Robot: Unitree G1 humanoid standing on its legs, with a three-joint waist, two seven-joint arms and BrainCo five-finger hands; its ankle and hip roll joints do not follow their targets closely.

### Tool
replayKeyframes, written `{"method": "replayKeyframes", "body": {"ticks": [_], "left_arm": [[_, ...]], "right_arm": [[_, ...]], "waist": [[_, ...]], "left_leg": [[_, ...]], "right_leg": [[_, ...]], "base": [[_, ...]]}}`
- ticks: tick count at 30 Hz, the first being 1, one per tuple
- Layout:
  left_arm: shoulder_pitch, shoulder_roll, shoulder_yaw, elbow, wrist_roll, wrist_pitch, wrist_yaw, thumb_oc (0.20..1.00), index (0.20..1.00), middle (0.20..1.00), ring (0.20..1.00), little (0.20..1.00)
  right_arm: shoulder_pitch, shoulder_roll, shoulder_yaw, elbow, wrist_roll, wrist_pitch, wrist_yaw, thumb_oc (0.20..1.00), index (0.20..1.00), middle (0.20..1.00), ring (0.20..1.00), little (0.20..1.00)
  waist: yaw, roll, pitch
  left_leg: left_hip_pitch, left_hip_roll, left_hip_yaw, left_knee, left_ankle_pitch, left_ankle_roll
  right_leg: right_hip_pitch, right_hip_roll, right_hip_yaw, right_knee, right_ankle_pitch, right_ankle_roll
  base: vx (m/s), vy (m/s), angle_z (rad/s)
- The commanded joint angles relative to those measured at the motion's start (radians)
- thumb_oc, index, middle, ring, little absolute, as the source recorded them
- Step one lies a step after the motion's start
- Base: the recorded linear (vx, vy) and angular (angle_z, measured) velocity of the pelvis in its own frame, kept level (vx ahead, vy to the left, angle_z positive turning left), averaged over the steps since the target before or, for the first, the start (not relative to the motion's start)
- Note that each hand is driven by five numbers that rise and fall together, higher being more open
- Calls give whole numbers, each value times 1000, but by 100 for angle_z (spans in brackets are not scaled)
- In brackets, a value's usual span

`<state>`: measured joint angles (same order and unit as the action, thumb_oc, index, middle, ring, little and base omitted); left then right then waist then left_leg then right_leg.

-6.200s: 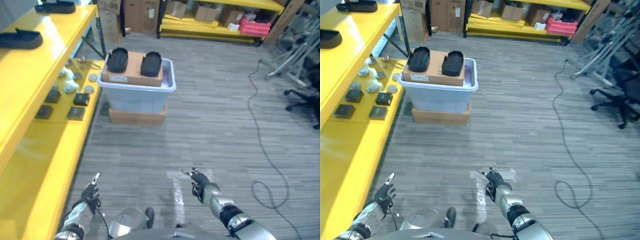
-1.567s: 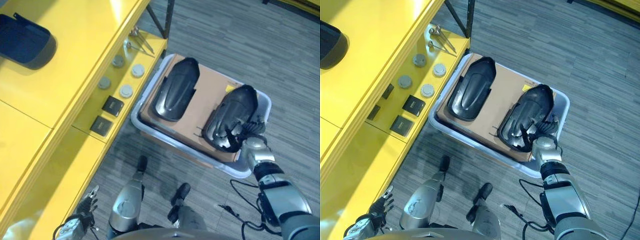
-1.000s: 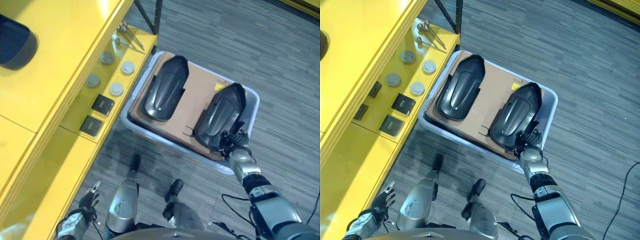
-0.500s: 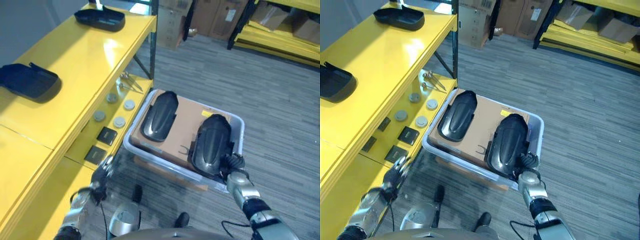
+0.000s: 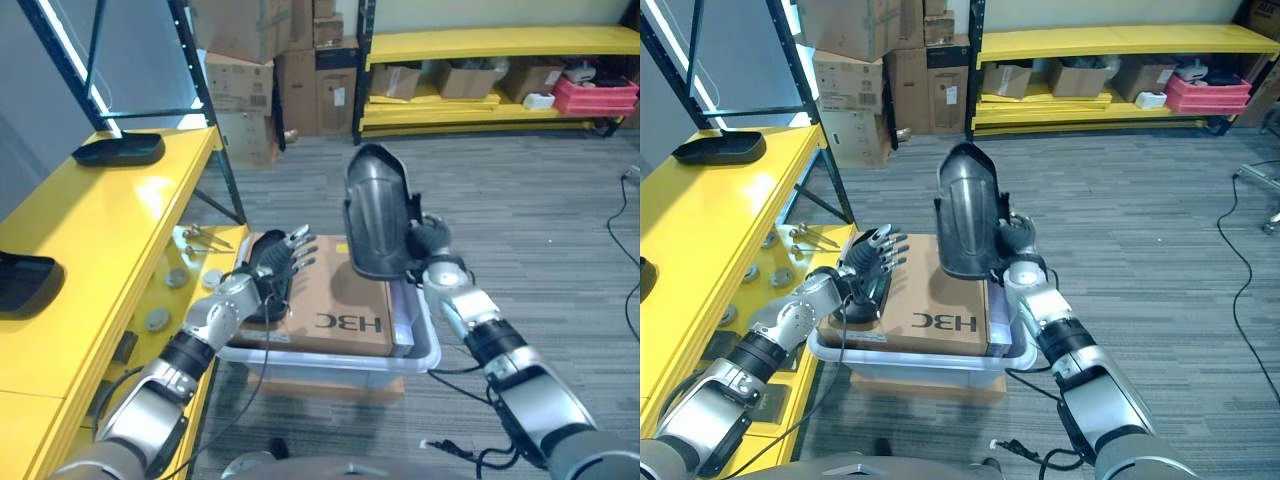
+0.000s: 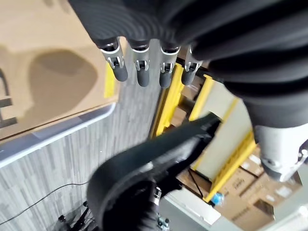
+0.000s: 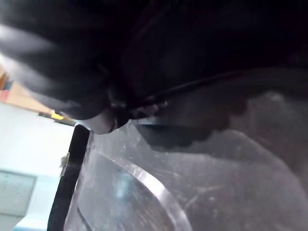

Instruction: Move parts from the plastic box to the shelf.

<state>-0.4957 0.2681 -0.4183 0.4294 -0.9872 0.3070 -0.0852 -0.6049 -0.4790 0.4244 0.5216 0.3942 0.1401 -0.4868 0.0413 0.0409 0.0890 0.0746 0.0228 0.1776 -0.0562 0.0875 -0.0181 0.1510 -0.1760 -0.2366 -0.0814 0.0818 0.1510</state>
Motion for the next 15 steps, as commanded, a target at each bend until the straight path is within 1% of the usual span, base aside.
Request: {"method": "replayKeyframes", "body": {"ticks": [1, 5, 9, 12, 15], "left_arm": [[-42, -12, -19, 19, -73, -17, 40, 1000, 1000, 1000, 1000, 1000], [-102, -43, -29, 88, -70, -23, 80, 1000, 1000, 1000, 1000, 1000], [-137, -62, -23, 154, -56, -56, 67, 1000, 1000, 1000, 1000, 1000], [-150, -60, -25, 138, -54, -77, 44, 1000, 1000, 1000, 1000, 1000], [-159, -63, -46, 118, -21, -102, 25, 1000, 1000, 1000, 1000, 1000]], "right_arm": [[-84, 16, 5, 18, -2, -42, 26, 200, 200, 200, 200, 200], [-128, 59, 38, 21, 8, -48, 42, 200, 200, 200, 200, 200], [-150, 80, 60, 4, 5, -23, 59, 200, 200, 200, 200, 200], [-133, 95, 73, -6, 11, -7, 70, 200, 200, 200, 200, 200], [-126, 115, 83, 10, 6, -11, 84, 200, 200, 200, 200, 200]], "waist": [[64, -37, -35], [57, -39, -41], [50, -42, -42], [50, -42, -40], [54, -41, -36]], "left_leg": [[-7, 26, -20, 134, -175, -21], [-7, 26, -19, 137, -176, -25], [-6, 23, -21, 135, -180, -28], [-5, 22, -26, 133, -181, -30], [-7, 19, -33, 132, -182, -31]], "right_leg": [[-84, -27, 22, 2, 13, 51], [-86, -27, 18, 4, 11, 52], [-87, -28, 15, 3, 10, 54], [-87, -29, 8, 2, 10, 55], [-87, -31, 1, 4, 10, 56]], "base": [[0, 0, 0], [0, 0, 0], [0, 0, 0], [0, 0, 0], [0, 0, 0]]}}
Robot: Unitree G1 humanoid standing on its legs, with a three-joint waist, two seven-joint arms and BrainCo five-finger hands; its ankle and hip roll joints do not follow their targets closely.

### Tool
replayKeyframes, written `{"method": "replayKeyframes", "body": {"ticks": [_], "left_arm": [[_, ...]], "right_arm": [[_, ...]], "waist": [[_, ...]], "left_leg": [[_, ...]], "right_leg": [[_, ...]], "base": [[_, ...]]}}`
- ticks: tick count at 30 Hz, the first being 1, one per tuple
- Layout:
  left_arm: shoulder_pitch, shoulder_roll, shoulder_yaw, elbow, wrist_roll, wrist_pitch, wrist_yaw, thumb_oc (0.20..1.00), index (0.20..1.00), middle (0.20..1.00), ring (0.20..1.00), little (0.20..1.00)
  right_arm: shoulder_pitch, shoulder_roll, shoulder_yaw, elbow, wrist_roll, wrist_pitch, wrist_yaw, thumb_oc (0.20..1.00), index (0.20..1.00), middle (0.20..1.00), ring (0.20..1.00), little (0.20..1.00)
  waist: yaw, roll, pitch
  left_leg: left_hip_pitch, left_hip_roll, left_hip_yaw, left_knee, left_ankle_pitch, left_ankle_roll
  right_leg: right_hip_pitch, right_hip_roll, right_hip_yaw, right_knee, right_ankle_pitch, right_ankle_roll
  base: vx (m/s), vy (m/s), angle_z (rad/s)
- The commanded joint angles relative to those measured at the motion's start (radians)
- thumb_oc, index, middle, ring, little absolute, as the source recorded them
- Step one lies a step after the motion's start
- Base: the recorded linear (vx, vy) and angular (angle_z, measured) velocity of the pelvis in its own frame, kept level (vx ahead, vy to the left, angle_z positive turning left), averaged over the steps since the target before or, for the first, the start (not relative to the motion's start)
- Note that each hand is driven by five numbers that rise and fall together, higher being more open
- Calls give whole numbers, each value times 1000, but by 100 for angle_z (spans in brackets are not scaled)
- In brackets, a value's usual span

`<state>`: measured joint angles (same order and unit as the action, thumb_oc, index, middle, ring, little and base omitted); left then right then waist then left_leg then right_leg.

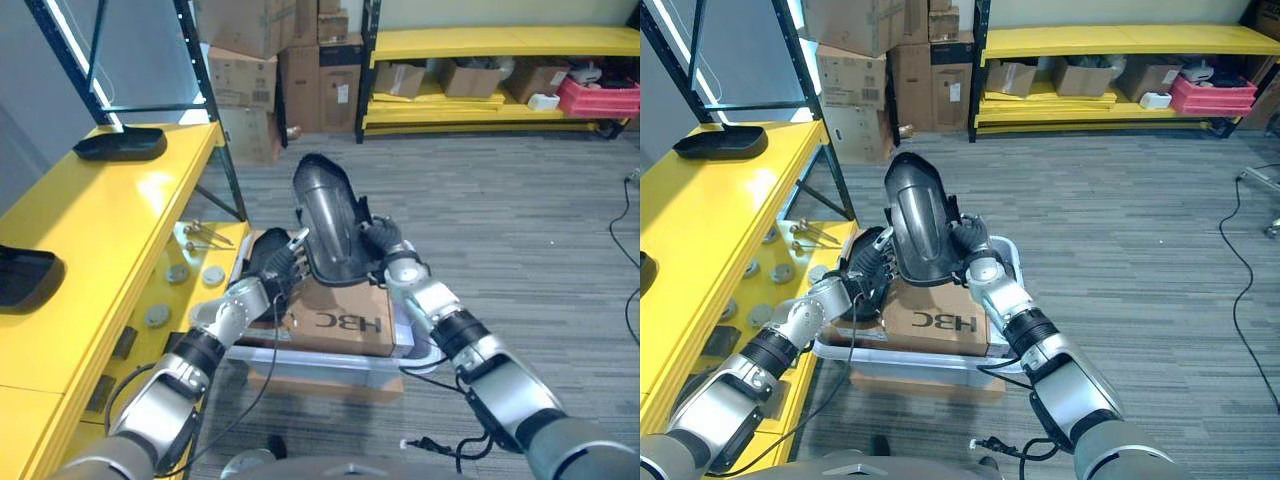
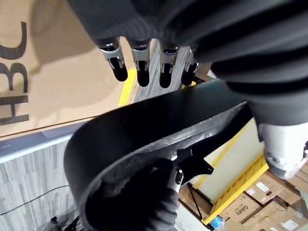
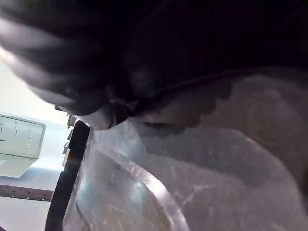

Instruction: Move parts from the plastic box to the shelf.

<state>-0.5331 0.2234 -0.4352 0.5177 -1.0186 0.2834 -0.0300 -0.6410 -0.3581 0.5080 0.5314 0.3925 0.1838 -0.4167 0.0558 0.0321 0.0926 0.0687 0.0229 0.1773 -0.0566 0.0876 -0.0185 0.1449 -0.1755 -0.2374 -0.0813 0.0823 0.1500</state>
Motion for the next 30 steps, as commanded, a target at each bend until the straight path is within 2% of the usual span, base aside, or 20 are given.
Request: {"method": "replayKeyframes", "body": {"ticks": [1, 10, 12, 13, 14, 15, 23, 30], "left_arm": [[-124, -25, -40, 14, 20, -96, -27, 1000, 1000, 1000, 1000, 1000], [-96, -29, -81, -43, 32, -107, -37, 1000, 1000, 1000, 1000, 1000], [-89, -34, -95, -49, 77, -120, -46, 1000, 1000, 1000, 1000, 1000], [-89, -36, -97, -50, 90, -126, -45, 608, 608, 608, 608, 608], [-88, -34, -104, -58, 115, -137, -43, 608, 608, 608, 608, 608], [-90, -31, -108, -61, 134, -147, -47, 200, 200, 200, 200, 200], [-110, 24, -123, -127, 186, -169, -58, 200, 200, 200, 200, 200], [-105, 33, -127, -162, 193, -201, -45, 200, 200, 200, 200, 200]], "right_arm": [[-88, 8, 4, 4, 2, -47, 23, 200, 200, 200, 200, 200], [-46, 47, 40, -2, 1, -51, 33, 200, 200, 200, 200, 200], [-42, 56, 45, -4, -2, -50, 35, 200, 200, 200, 200, 200], [-42, 58, 46, -5, -4, -49, 36, 200, 200, 200, 200, 200], [-39, 59, 48, -11, -5, -47, 36, 200, 200, 200, 200, 200], [-37, 59, 49, -13, -5, -46, 36, 200, 200, 200, 200, 200], [-29, 58, 52, -18, 36, -36, 18, 200, 200, 200, 200, 200], [-20, 70, 48, -22, 100, -38, 24, 200, 200, 200, 200, 200]], "waist": [[42, -32, -39], [48, -31, -36], [48, -32, -35], [48, -32, -34], [47, -32, -34], [47, -32, -34], [54, -30, -33], [57, -29, -31]], "left_leg": [[0, 17, -38, 128, -183, -30], [2, 11, -47, 118, -184, -30], [5, 10, -50, 114, -183, -29], [5, 10, -50, 113, -183, -29], [7, 10, -51, 111, -183, -29], [8, 9, -51, 110, -183, -29], [12, 10, -55, 104, -180, -30], [16, 9, -59, 100, -179, -30]], "right_leg": [[-80, -32, -1, 3, 9, 57], [-79, -33, -11, 0, 10, 57], [-79, -31, -11, 1, 9, 56], [-79, -31, -11, 1, 9, 55], [-79, -31, -10, 1, 10, 55], [-79, -31, -10, 0, 10, 55], [-76, -30, -15, -1, 11, 56], [-73, -31, -16, -1, 11, 56]], "base": [[0, 0, 0], [0, 0, 0], [0, 0, 0], [0, 0, 0], [0, 0, 0], [0, 0, 0], [0, 0, 0], [0, 0, 0]]}}
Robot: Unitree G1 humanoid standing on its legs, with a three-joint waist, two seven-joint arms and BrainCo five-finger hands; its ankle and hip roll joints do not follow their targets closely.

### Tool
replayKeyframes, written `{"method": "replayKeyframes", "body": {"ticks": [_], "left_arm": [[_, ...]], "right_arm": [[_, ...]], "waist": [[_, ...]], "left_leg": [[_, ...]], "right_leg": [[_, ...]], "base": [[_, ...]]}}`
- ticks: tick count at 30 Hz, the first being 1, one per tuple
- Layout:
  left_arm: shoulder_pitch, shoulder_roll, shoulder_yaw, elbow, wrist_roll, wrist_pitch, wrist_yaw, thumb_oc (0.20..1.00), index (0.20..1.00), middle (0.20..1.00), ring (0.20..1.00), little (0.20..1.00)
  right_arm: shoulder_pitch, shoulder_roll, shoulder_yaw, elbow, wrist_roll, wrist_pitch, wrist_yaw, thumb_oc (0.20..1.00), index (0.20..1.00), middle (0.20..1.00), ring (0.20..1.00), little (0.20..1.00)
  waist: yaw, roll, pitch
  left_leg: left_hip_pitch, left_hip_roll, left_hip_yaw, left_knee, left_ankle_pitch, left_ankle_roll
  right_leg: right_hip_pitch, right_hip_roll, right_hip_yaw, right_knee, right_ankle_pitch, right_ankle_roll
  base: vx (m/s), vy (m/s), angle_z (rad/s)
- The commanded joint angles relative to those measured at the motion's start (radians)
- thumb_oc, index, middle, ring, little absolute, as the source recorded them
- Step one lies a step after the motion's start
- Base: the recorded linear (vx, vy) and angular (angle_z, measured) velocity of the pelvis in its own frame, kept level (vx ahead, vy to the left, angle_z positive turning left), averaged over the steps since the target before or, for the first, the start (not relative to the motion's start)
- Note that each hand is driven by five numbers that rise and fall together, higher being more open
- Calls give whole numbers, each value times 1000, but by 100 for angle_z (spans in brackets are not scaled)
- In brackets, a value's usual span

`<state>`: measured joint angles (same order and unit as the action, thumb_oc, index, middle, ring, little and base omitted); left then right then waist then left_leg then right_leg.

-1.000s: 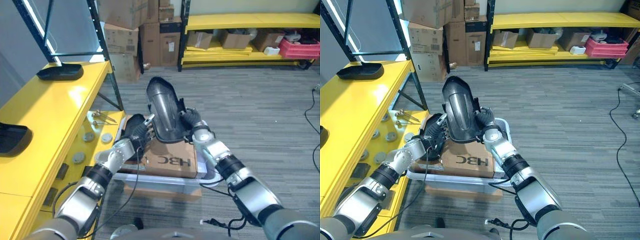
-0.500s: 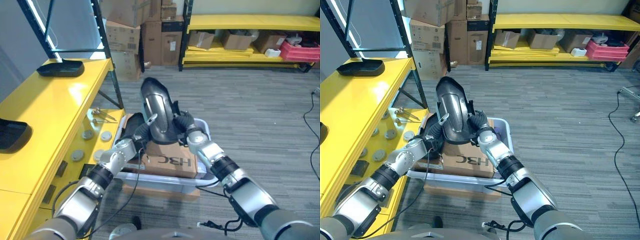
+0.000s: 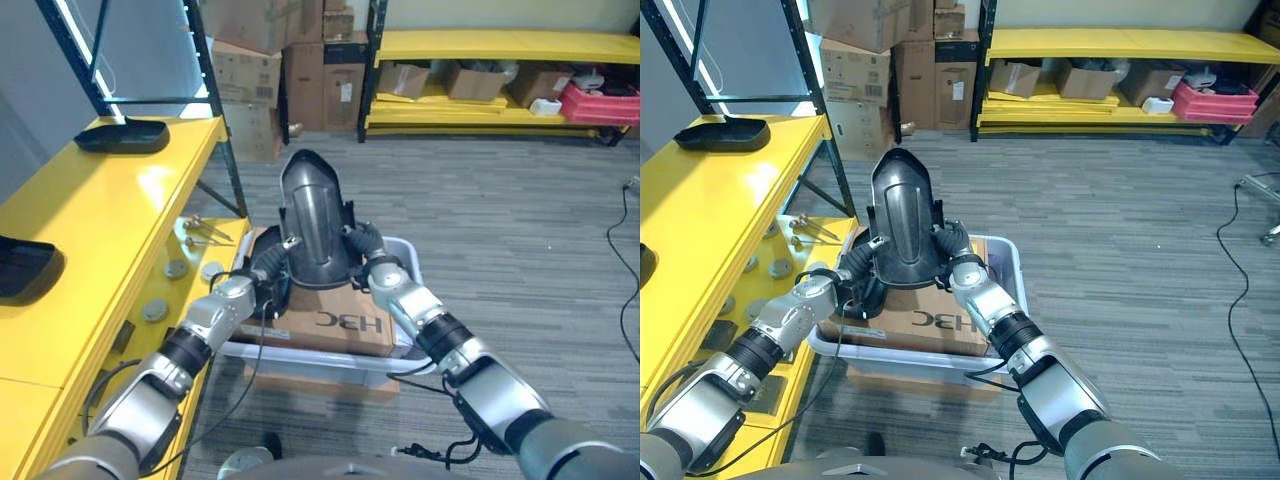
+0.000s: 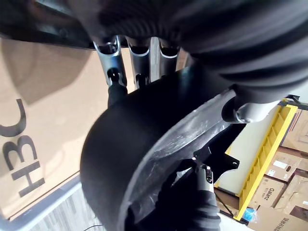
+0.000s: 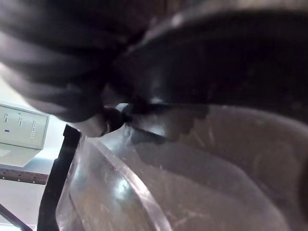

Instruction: Move parts from the plastic box to the shelf.

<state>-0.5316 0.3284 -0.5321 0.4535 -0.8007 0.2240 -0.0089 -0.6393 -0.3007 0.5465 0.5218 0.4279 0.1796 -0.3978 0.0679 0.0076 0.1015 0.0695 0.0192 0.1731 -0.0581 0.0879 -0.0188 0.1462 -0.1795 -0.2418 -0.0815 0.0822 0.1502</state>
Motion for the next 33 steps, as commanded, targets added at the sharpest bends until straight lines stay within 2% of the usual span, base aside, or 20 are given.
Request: {"method": "replayKeyframes", "body": {"ticks": [1, 3, 4, 16, 18, 20, 28, 30, 33], "left_arm": [[-106, -72, -28, -105, -16, -155, -54, 200, 200, 200, 200, 200], [-107, -68, -21, -124, 10, -177, -30, 200, 200, 200, 200, 200], [-107, -56, -7, -158, 18, -205, 1, 200, 200, 200, 200, 200], [-84, -8, 59, -182, 112, -244, 89, 200, 200, 200, 200, 200], [-68, 13, 80, -170, 160, -275, 112, 200, 200, 200, 200, 200], [-59, 33, 96, -162, 173, -302, 127, 200, 200, 200, 200, 200], [56, 97, 212, -213, 237, -334, 155, 200, 200, 200, 200, 200], [86, 115, 241, -232, 228, -348, 153, 200, 200, 200, 200, 200], [116, 136, 267, -247, 211, -381, 143, 200, 200, 200, 200, 200]], "right_arm": [[-17, 20, 9, -15, 89, -40, 3, 200, 200, 200, 200, 200], [-13, 29, 2, -20, 136, -49, 10, 200, 200, 200, 200, 200], [-4, 43, -14, -32, 222, -80, 2, 1000, 1000, 1000, 1000, 1000], [46, 40, -126, -149, 268, -183, -73, 1000, 1000, 1000, 1000, 1000], [76, 23, -169, -219, 266, -199, -82, 1000, 1000, 1000, 1000, 1000], [95, 9, -199, -253, 263, -203, -78, 1000, 1000, 1000, 1000, 1000], [274, -58, -340, -396, 235, -189, -14, 1000, 1000, 1000, 1000, 1000], [321, -71, -372, -423, 232, -192, 0, 1000, 1000, 1000, 1000, 1000], [401, -90, -434, -439, 255, -205, 31, 1000, 1000, 1000, 1000, 1000]], "waist": [[46, -5, -39], [50, -5, -37], [56, -5, -35], [53, -5, -31], [45, -5, -31], [39, -5, -30], [29, -1, -34], [24, 4, -29], [-9, 9, -15]], "left_leg": [[16, 12, -57, 101, -179, -30], [16, 12, -61, 101, -179, -31], [17, 13, -66, 100, -177, -32], [18, 12, -70, 100, -179, -28], [19, 10, -68, 100, -180, -25], [21, 8, -67, 97, -181, -22], [25, -21, -80, 70, -172, 8], [22, -28, -96, 69, -169, 19], [7, -31, -169, 79, -162, 35]], "right_leg": [[-73, -27, -12, -1, 11, 56], [-71, -27, -13, -1, 12, 55], [-67, -28, -18, -3, 12, 54], [-69, -29, -17, 1, 10, 55], [-70, -29, -14, 1, 10, 57], [-71, -29, -10, 3, 9, 58], [-91, -33, -11, 54, -7, 71], [-108, -36, 10, 95, -21, 73], [-130, -8, 114, 169, -70, 62]], "base": [[0, 0, 0], [0, 0, 0], [0, 0, 0], [-3, 3, 1], [-9, 10, -2], [-6, 12, -5], [23, -11, -9], [21, -49, -2], [39, -110, 11]]}}
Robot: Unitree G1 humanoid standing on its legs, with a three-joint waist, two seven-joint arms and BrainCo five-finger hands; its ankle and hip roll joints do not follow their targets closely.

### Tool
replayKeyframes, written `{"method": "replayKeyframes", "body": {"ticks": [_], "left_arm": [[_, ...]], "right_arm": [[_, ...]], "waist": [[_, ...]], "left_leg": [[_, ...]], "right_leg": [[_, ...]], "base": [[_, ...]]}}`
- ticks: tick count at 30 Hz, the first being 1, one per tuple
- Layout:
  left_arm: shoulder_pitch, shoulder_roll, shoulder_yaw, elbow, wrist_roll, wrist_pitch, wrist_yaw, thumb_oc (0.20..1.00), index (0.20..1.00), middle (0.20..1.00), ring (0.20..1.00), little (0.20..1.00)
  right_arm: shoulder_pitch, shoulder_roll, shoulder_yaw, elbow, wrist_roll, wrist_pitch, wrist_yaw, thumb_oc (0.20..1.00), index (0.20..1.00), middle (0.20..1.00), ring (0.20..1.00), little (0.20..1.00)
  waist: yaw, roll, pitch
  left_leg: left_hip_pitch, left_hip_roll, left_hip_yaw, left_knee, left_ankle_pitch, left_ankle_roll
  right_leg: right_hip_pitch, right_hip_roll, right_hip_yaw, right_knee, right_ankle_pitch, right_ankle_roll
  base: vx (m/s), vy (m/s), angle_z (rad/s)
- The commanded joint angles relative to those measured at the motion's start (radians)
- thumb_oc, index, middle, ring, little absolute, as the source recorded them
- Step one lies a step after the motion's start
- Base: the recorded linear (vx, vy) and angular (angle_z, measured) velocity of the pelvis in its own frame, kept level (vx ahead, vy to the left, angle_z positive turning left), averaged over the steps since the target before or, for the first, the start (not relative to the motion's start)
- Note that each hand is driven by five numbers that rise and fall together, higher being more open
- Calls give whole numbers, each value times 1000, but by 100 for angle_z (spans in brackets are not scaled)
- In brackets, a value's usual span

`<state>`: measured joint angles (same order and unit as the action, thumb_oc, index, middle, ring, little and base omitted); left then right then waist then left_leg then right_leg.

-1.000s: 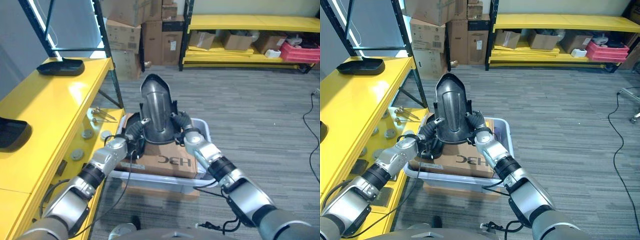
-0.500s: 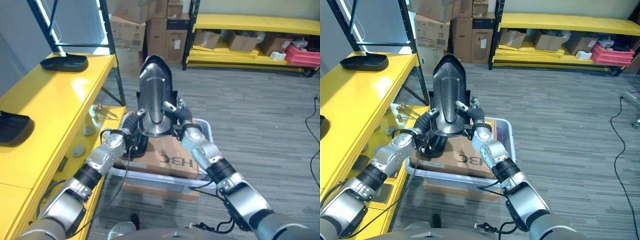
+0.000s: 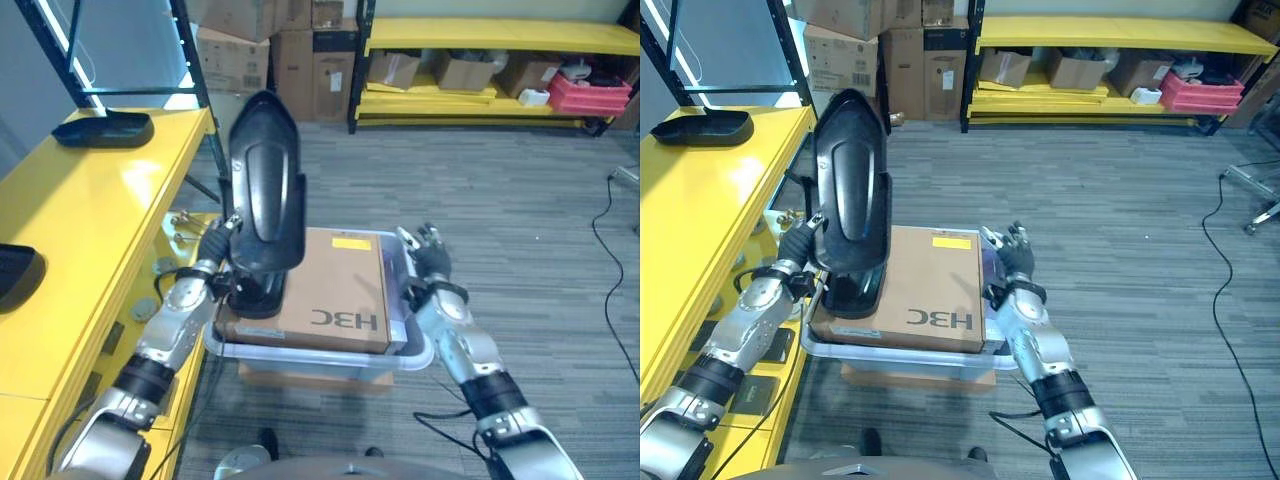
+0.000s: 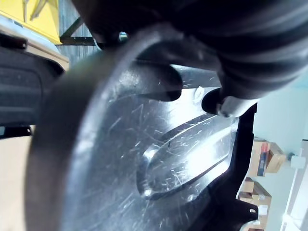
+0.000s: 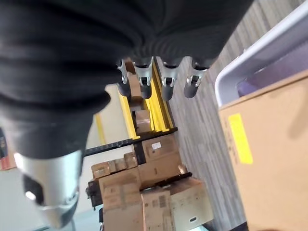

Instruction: Move parts from the plastic box to the shelf.

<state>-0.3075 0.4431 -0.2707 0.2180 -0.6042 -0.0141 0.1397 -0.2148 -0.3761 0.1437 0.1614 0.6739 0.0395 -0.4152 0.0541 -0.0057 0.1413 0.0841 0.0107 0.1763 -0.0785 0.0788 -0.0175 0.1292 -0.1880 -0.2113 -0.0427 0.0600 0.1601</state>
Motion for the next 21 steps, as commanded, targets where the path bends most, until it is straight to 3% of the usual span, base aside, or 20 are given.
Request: {"method": "replayKeyframes", "body": {"ticks": [1, 5, 8, 13, 15, 16, 17, 19, 21], "left_arm": [[-106, 26, 6, -17, 16, -150, -9, 200, 200, 200, 200, 200], [-67, 31, 33, -70, 45, -193, 7, 200, 200, 200, 200, 200], [-24, 53, 85, -129, 48, -219, 11, 200, 200, 200, 200, 200], [103, 85, 234, -246, 42, -260, 9, 200, 200, 200, 200, 200], [168, 80, 307, -295, 31, -255, -19, 200, 200, 200, 200, 200], [205, 72, 342, -329, 37, -231, -45, 200, 200, 200, 200, 200], [208, 71, 346, -334, 41, -227, -42, 200, 200, 200, 200, 200], [240, 75, 367, -348, 46, -227, -62, 200, 200, 200, 200, 200], [264, 74, 376, -351, 36, -244, -64, 200, 200, 200, 200, 200]], "right_arm": [[-5, -20, -44, -72, 13, -72, 61, 1000, 1000, 1000, 1000, 1000], [50, -50, -45, -62, 22, -71, 135, 1000, 1000, 1000, 1000, 1000], [66, -70, -19, -80, -36, -32, 160, 1000, 1000, 1000, 1000, 1000], [99, -89, 21, -120, -137, 0, 154, 1000, 1000, 1000, 1000, 1000], [127, -84, 21, -134, -181, -9, 122, 1000, 1000, 1000, 1000, 1000], [159, -77, 7, -140, -224, -16, 109, 1000, 1000, 1000, 1000, 1000], [164, -76, 3, -142, -242, -15, 119, 1000, 1000, 1000, 1000, 1000], [197, -97, 9, -175, -329, -26, 193, 1000, 1000, 1000, 1000, 1000], [211, -113, 35, -186, -364, -23, 251, 1000, 1000, 1000, 1000, 1000]], "waist": [[-3, 21, -54], [13, 4, -55], [42, -3, -57], [97, 0, -50], [108, 4, -52], [93, 11, -55], [88, 11, -56], [54, 8, -55], [55, 6, -47]], "left_leg": [[-12, -21, -190, 99, -149, 32], [-33, 5, -241, 82, -119, -4], [-45, 30, -255, 68, -92, -31], [-93, 65, -256, 71, -47, -73], [-133, 73, -186, 81, -30, -78], [-166, 88, -28, 88, -13, -84], [-174, 91, -4, 89, -7, -84], [-179, 85, 220, 128, -40, -71], [-195, 70, 237, 130, -35, -59]], "right_leg": [[-113, 14, 98, 133, -60, 45], [-85, 65, 85, 87, -70, 13], [-70, 88, 51, 60, -73, -7], [-52, 108, -6, 13, -65, -29], [-47, 103, -63, -12, -57, -30], [-33, 92, -157, -37, -45, -21], [-35, 90, -172, -40, -41, -20], [-27, 72, -270, -32, -39, -3], [-30, 72, -275, -22, -39, -6]], "base": [[51, -168, 45], [53, -243, 103], [29, -215, 75], [-21, -112, 40], [-96, -20, 60], [-75, 27, 137], [-23, 48, 219], [-43, 157, 268], [-37, 188, 211]]}}
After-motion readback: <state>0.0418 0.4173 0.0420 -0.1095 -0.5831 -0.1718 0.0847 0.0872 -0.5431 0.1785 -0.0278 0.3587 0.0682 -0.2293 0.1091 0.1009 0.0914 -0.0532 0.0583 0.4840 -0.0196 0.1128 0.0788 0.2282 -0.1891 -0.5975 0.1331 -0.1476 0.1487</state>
